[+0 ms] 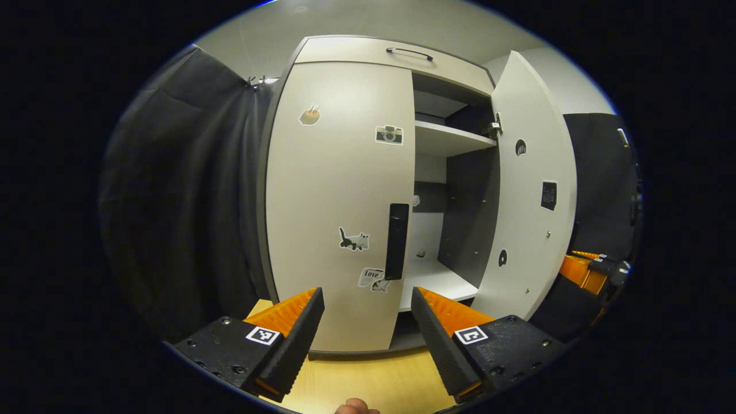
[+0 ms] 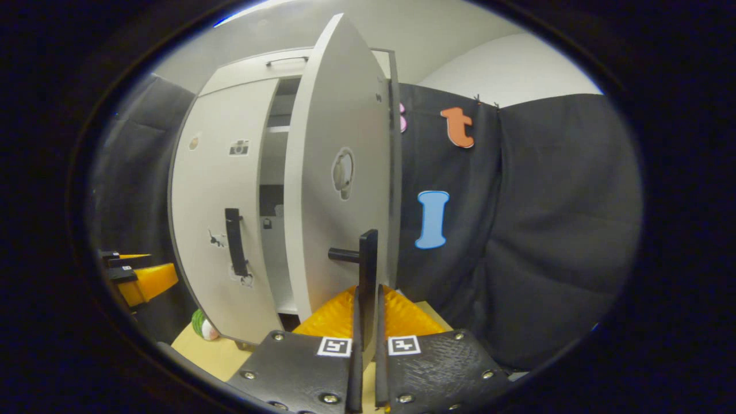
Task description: Open the right door of the double-door shoe cabinet with the right hand, and open the left door with the left hand.
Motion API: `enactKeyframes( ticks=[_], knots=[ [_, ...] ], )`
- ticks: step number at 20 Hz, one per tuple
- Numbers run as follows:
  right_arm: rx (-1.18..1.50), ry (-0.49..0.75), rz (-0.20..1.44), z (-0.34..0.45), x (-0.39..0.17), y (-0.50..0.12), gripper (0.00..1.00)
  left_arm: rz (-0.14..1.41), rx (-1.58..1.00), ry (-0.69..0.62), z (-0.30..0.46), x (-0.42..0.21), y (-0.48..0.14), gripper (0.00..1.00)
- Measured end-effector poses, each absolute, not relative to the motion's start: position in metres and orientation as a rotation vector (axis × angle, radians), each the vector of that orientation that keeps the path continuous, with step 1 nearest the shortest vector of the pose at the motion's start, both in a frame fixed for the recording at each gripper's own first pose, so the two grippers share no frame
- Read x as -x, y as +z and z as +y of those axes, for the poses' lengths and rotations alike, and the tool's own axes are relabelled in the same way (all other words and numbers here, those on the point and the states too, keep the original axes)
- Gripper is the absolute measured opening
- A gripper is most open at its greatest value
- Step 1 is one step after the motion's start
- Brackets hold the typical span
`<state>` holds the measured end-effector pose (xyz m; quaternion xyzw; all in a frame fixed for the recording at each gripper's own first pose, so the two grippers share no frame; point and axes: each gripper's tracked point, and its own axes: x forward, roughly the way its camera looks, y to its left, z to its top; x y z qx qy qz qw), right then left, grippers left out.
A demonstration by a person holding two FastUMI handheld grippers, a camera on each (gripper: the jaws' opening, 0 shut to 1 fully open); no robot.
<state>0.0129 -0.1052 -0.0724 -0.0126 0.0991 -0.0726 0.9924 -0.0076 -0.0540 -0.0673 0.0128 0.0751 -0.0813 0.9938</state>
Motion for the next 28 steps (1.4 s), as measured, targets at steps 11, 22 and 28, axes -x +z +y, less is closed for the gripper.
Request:
enactKeyframes(
  ticks=[11,22,28],
  knots=[
    [-0.031,-0.178,0.207,-0.138,-0.013,-0.076,0.01,0.12,-0.047,-0.173,-0.077,-0.058,-0.068,0.95],
    [-0.016,-0.283,0.149,-0.173,-0.006,-0.069,0.19,0.129,-0.101,-0.152,-0.092,-0.125,-0.082,0.95],
    [-0.012,-0.376,0.201,-0.197,0.013,-0.082,0.21,0.132,-0.134,-0.123,-0.099,-0.146,-0.089,0.79]
  ],
)
